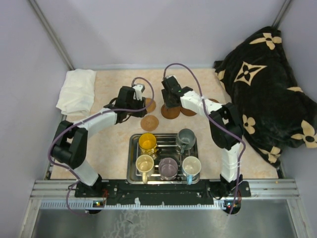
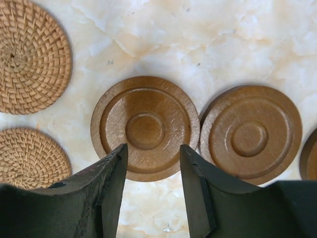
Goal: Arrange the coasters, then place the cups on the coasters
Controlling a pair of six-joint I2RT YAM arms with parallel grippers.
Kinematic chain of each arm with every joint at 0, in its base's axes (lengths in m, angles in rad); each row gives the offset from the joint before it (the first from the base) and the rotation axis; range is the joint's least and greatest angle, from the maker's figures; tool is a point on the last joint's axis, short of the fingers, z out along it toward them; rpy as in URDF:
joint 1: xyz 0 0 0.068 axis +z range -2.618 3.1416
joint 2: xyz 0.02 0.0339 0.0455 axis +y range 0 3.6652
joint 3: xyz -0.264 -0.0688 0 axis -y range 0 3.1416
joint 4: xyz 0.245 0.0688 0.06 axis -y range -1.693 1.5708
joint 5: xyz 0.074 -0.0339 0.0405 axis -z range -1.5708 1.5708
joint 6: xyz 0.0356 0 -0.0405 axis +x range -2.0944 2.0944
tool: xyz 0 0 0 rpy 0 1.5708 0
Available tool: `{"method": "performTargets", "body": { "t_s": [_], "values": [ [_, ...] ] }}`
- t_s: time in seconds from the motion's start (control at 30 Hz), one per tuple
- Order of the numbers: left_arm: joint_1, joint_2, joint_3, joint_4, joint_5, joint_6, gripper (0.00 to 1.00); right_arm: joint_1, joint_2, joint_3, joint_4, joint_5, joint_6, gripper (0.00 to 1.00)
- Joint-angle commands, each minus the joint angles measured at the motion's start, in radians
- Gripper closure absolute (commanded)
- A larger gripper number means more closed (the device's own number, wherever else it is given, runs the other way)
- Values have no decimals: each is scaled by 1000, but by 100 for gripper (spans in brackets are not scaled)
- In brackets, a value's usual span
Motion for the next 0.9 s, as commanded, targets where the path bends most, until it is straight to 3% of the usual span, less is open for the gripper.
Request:
{"method": "performTargets", "body": {
  "t_s": [0.0,0.43,0.6,0.87],
  "values": [
    [3,-28,5,-44,69,33,60,5,-106,-10,55,73,-8,53],
    [1,101,53,-119,91,57,57,5,-123,22,98,81,-9,53],
    [0,107,51,-102,133,58,62,5,-107,32,103,87,-8,53],
    [-14,143,65,-114,212,94,62,5,-98,39,103,90,1,53]
  ]
}}
